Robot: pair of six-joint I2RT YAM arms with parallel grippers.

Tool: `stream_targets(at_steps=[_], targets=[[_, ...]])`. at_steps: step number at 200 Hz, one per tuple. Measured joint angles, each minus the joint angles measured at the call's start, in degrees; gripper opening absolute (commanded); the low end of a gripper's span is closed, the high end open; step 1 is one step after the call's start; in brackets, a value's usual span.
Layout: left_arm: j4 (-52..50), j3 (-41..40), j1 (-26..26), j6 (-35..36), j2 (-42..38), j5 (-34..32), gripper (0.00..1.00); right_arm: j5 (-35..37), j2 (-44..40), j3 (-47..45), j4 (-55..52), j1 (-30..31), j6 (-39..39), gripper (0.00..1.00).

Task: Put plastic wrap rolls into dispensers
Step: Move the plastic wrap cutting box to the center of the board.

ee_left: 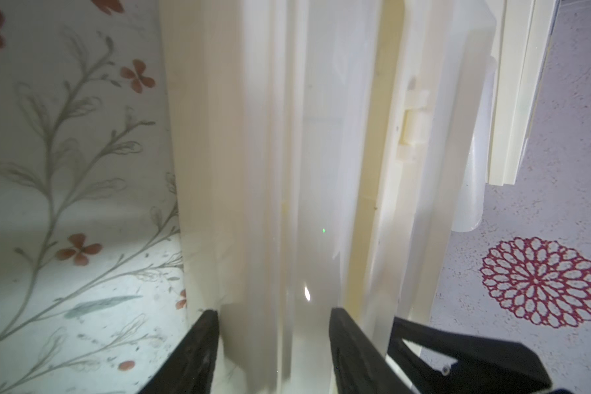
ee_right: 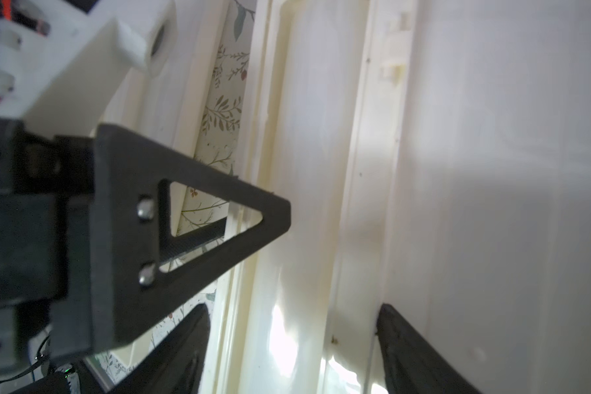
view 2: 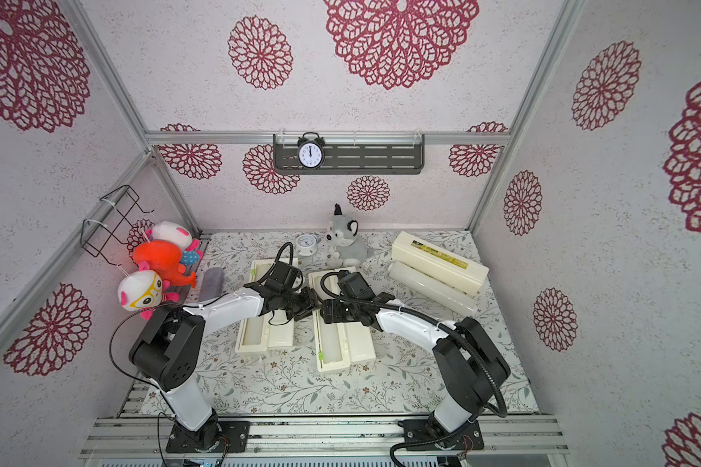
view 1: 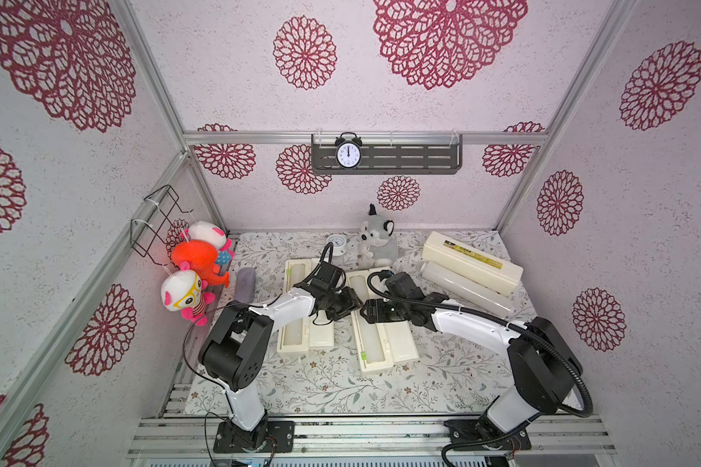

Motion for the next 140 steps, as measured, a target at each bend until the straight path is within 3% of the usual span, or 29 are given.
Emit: stream_targets(at_steps=[91,116,140], targets=[[-5.11,2.47,0.7,2.29,-2.34,-2.73,0.59,-0.26,-5.86,2.19,-7.89,1.36,-1.57,0.82],[-5.7,6.14,0.7,2.67,-4.59,-3.5,0.61,0.42,-11.93,3.93,-11.5,-2.64,-4.48,0.86],[-5.09,10.16,0.68,3.13,-5.73,-3.87,0.64,2.51,-16.94,4.76,-15.56,-10.8,-8.66,0.9]])
